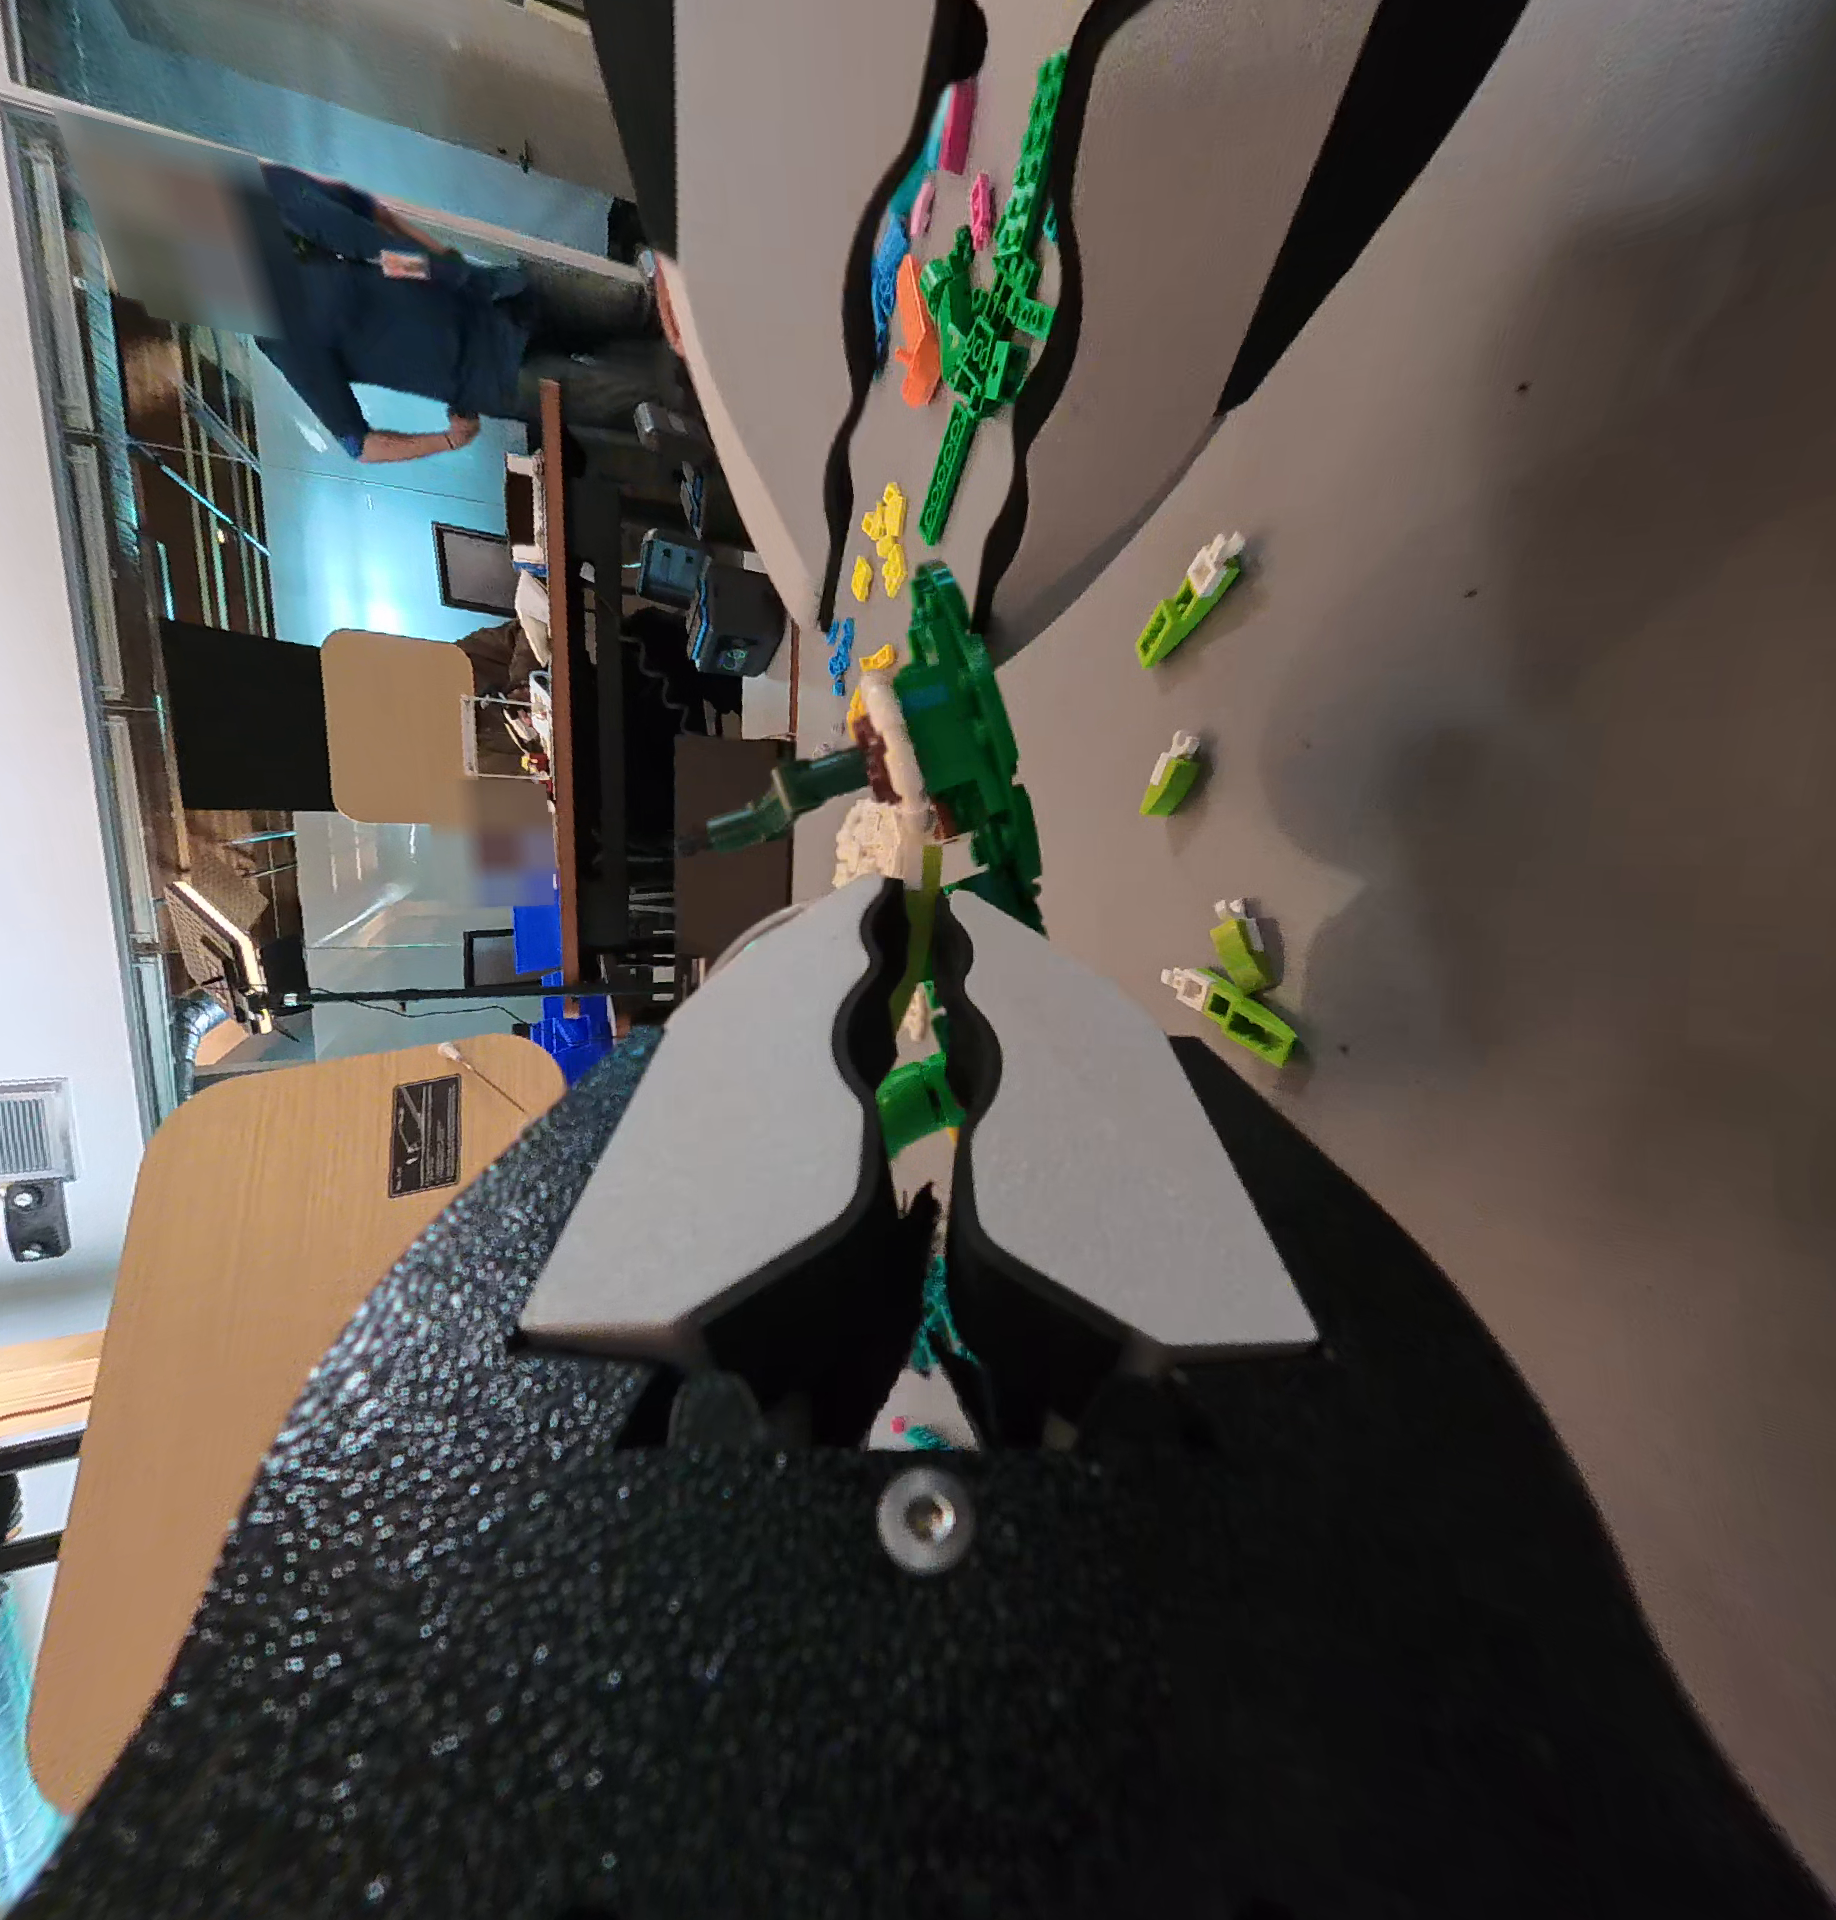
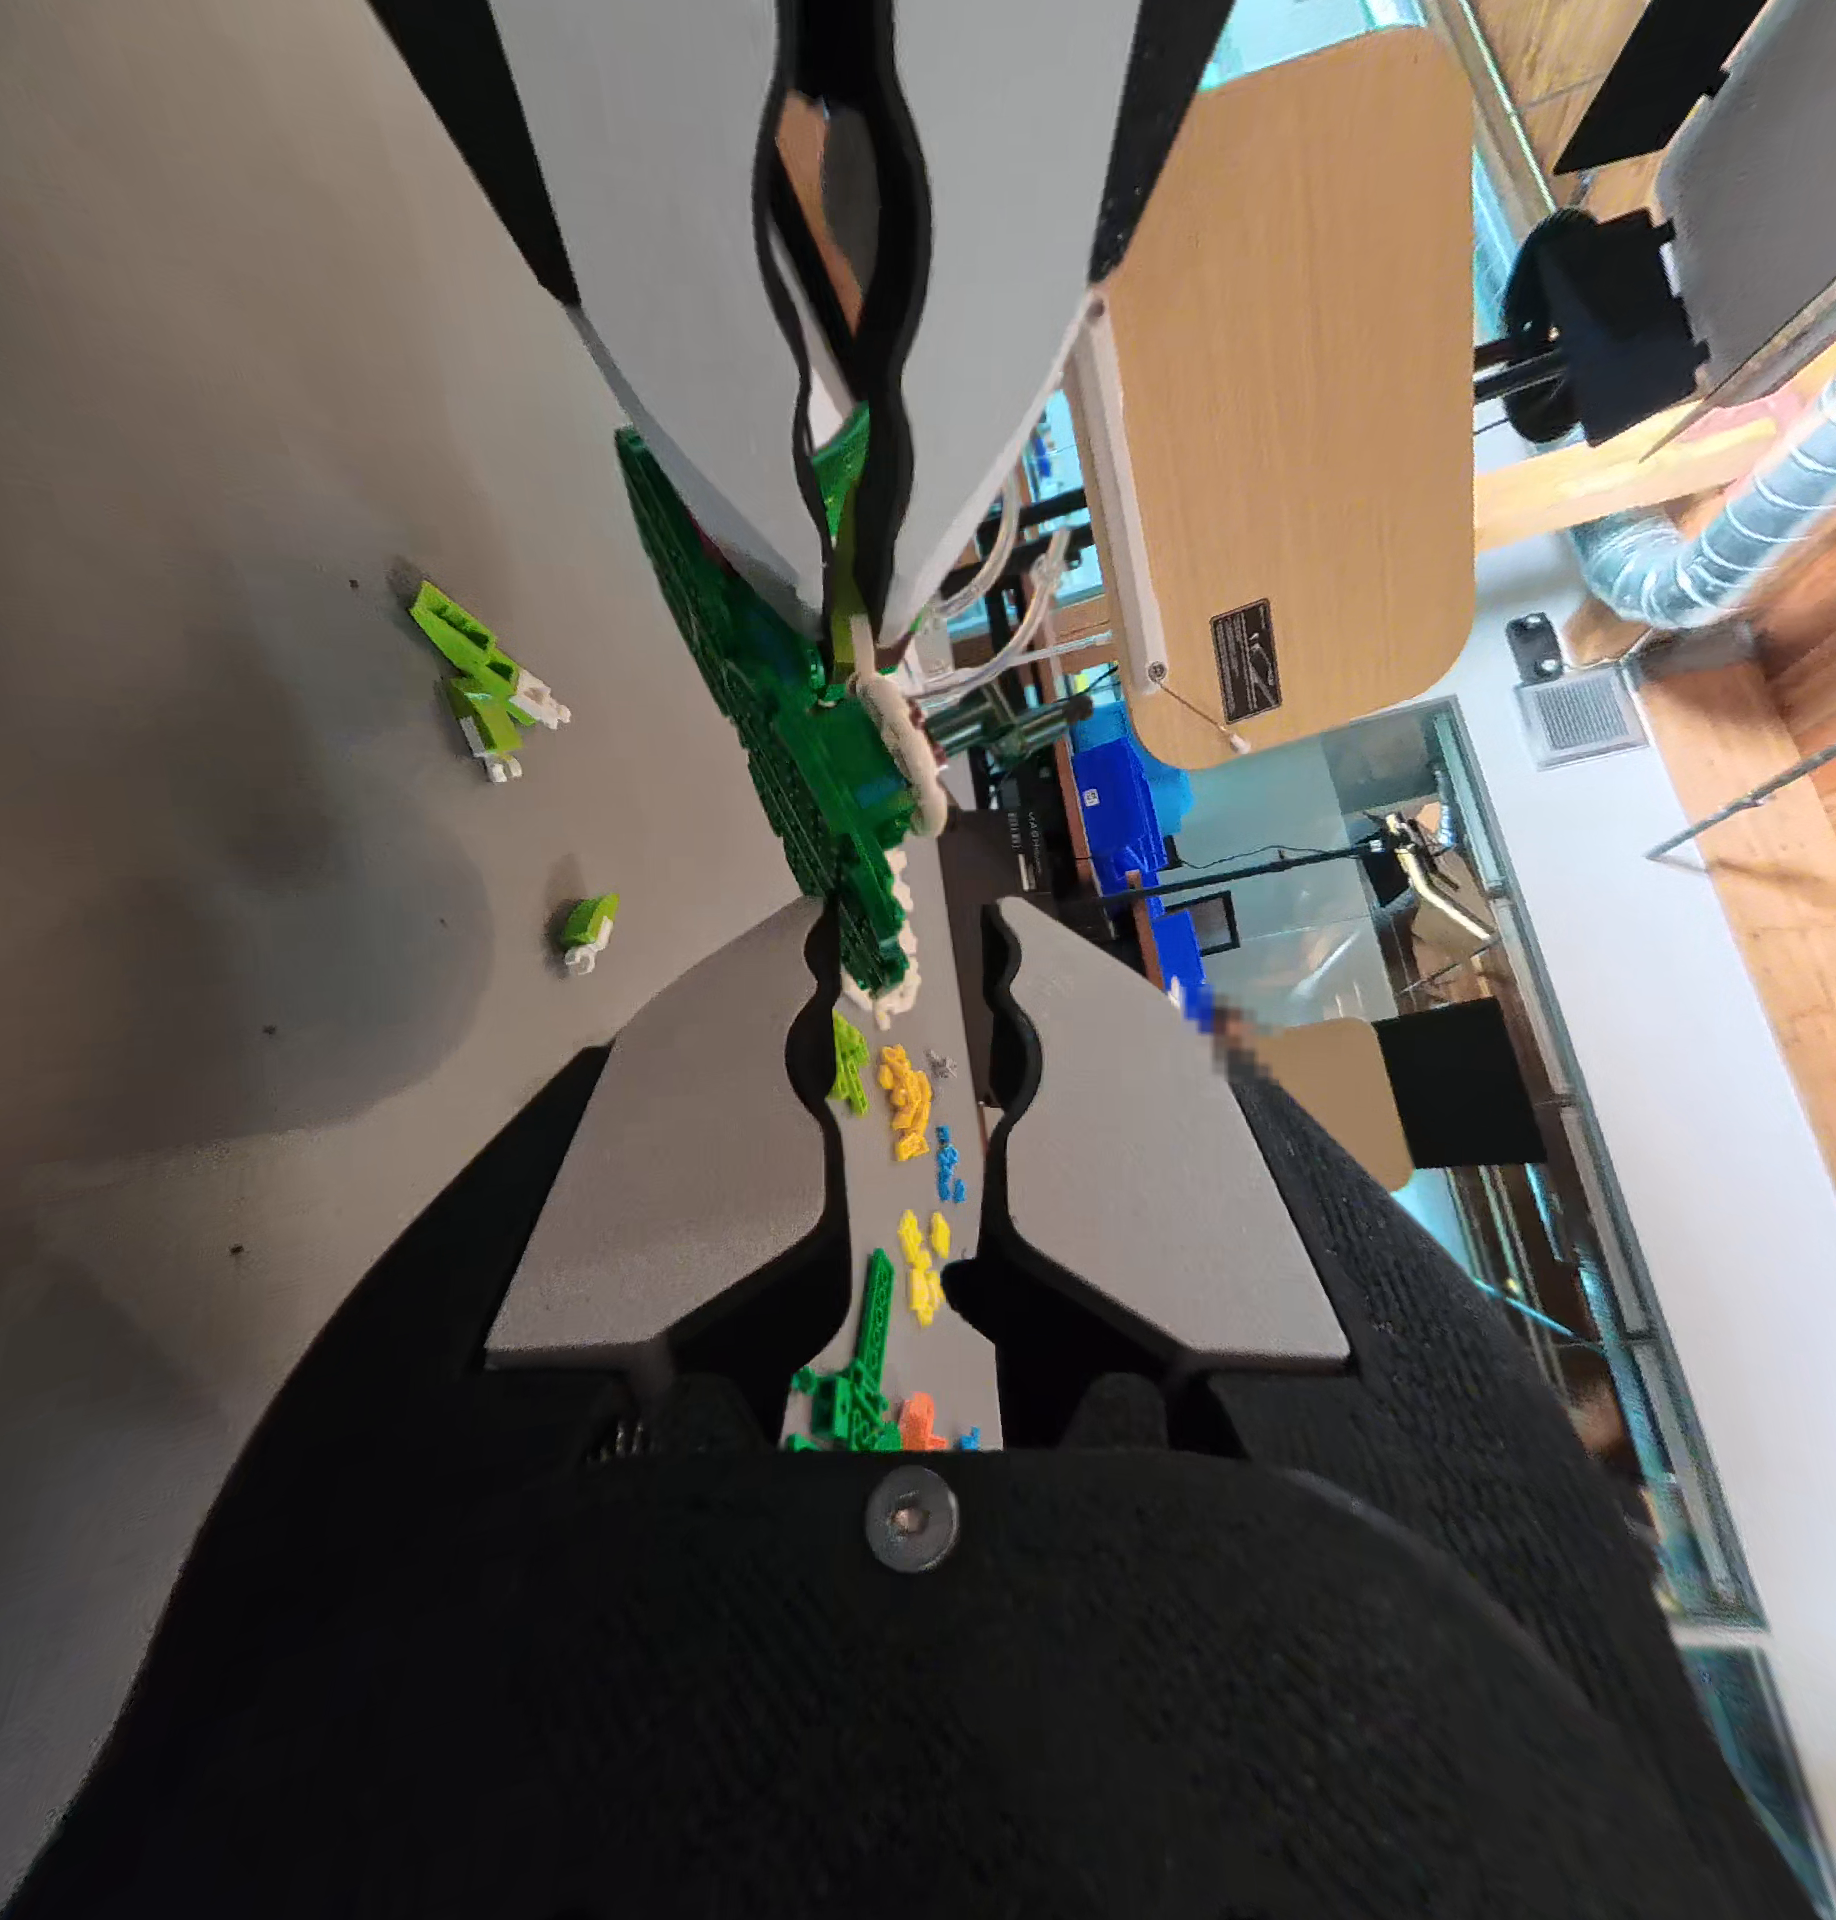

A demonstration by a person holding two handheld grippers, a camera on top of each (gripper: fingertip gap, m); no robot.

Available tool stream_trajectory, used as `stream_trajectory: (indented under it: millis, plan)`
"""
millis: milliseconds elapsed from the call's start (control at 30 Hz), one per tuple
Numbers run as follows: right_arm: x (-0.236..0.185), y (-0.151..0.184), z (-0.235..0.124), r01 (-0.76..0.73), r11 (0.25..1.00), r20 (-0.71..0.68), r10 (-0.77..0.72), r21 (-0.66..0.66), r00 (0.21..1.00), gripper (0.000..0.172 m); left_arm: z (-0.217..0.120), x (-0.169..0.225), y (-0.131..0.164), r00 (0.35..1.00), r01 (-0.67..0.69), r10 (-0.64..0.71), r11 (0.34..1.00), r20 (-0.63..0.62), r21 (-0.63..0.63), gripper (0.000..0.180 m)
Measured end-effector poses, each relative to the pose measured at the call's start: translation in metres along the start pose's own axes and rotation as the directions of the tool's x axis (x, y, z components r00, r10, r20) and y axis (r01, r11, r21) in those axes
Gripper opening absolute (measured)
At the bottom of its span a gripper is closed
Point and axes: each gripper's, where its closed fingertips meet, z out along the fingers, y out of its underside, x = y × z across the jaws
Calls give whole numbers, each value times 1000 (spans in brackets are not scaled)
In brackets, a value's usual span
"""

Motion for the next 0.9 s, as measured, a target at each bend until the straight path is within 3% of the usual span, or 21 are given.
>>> stream_trajectory:
  millis: [133,233,467,900]
  plan:
    - [-12,1,5,71,997,46,-70,-27,997,25,2,3,-5,1000,20,-20,1000,-9,17,6]
    - [-16,2,4,106,994,73,-103,-36,992,11,2,3,-7,1000,14,-14,1000,-3,20,6]
    - [-3,-5,-17,201,978,57,-204,51,977,10,-12,2,-19,1000,8,-10,994,17,111,6]
    - [-4,-6,-32,211,971,75,-221,113,972,10,-13,6,-25,999,33,-32,980,-9,196,6]
